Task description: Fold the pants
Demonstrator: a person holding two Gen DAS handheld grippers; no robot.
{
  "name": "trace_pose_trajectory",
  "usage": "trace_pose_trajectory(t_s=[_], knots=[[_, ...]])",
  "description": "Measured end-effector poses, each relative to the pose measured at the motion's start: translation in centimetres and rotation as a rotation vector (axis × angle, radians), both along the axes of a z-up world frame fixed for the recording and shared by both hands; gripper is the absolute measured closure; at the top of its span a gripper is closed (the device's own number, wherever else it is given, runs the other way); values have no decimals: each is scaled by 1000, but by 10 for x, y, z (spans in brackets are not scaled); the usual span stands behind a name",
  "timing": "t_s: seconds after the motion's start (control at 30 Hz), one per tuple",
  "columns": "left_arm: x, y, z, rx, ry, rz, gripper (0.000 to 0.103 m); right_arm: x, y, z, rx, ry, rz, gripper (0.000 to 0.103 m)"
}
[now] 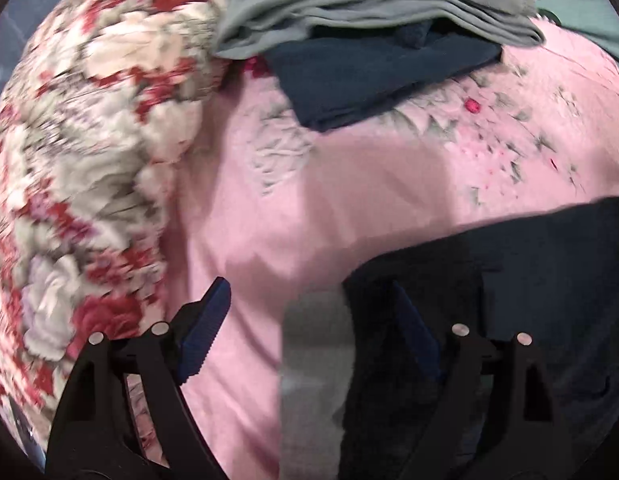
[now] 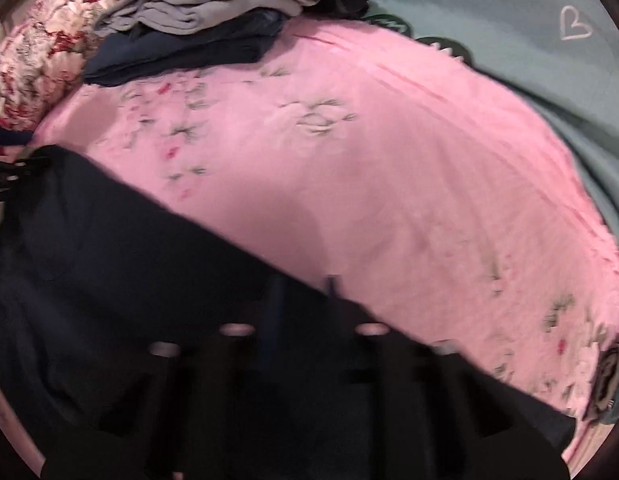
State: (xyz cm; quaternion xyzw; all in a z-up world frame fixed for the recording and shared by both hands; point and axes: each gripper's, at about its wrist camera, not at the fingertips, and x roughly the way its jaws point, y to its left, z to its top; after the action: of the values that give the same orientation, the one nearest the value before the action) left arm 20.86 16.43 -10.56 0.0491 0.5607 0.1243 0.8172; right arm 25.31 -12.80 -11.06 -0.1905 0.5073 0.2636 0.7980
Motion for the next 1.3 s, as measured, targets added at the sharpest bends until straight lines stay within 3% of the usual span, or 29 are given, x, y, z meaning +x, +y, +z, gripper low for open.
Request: trace_pose_trajectory(t_s=[0.03,0.07,0.1,0.13,0.17,0.2,0.3,0.43,0.47,0.5,0.57,0.63,0.77,0.83,0.93,1.03,1.07,1.1,1.13,1.23,1.3], knots=[[2,-4,-3,-13,3,-22,29,-3,2,1,-18,-7,5,103],[4,-10,-6,-33,10,-54,53,-6,3,4,-25,-27,12,103],[6,-14,-7,-26,17,-68,55,-7,0,12,2,-47,1,103],[7,-19,-6,2,6,-74,65,-5,-5,19,34,-56,-23,103],[8,-23,-3,26,-5,-88,82,0,-14,30,68,-83,-74,103],[10,-27,2,2,-13,-114,96,5,-21,37,88,-96,-114,103],[18,-24,17,-23,-57,-44,96,19,-34,40,73,-119,-215,103],[35,-23,9,-16,-51,10,94,20,-40,21,80,26,-228,99],[38,-23,5,-8,-42,19,87,13,-41,19,74,29,-197,65],[39,-25,3,14,-33,27,83,7,-41,19,67,11,-173,40],[37,-26,4,49,-38,40,60,-4,-39,12,29,-4,-95,41],[33,-25,9,69,-59,37,53,-7,-35,4,24,25,-67,49],[22,-19,18,58,-53,49,50,-13,-23,9,24,30,-11,102],[5,-6,21,49,-60,46,49,-12,-20,17,16,-15,-20,103],[0,-11,20,53,-51,22,48,4,-43,34,135,-37,-145,103],[-7,-22,2,93,-27,24,48,6,-38,10,54,-24,-174,102],[-7,-23,-3,98,-16,19,46,1,-36,12,38,-78,-172,89],[-7,-26,-10,115,-11,19,46,0,-35,14,6,-91,-195,63],[-7,-27,-12,128,-12,21,46,-2,-40,20,6,-100,-233,57],[-9,-32,-4,123,-15,36,45,-21,-76,46,222,-10,-303,56],[-20,-36,10,97,-31,23,41,-48,-88,55,241,25,-265,56]])
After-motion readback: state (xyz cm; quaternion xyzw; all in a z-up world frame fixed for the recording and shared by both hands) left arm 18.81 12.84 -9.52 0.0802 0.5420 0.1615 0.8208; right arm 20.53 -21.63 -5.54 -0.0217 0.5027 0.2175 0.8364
